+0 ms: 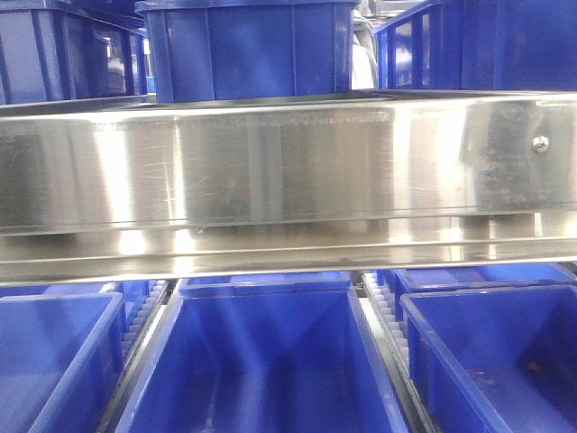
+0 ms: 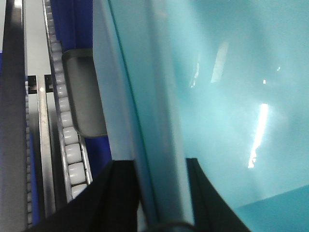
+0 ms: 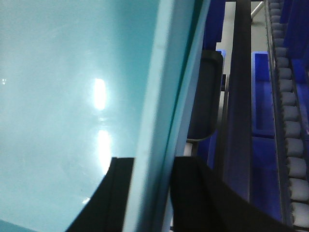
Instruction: Move two blue bins to right shelf middle
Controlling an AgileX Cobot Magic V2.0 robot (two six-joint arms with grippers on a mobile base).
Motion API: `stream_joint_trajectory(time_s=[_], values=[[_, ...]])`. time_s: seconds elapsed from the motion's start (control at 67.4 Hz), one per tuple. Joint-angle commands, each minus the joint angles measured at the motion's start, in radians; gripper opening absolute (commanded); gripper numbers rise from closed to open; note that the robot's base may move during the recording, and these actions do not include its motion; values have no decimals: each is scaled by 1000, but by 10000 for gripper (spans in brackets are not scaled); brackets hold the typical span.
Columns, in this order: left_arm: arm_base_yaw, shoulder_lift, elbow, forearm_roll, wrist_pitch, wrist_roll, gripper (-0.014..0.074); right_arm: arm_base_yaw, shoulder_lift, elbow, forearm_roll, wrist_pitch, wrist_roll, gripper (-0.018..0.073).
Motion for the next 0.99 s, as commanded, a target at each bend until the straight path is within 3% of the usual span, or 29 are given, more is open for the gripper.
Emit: stream_joint_trajectory(time_s=[0.0,0.98], values=[[-7,-24,-18,-74,-67,17,-111,-2,-10,-11,-19,-68,-3,-162],[-7,-24,-18,-74,-68,17,-111,-2,-10,-11,-19,-68,-3,-162]])
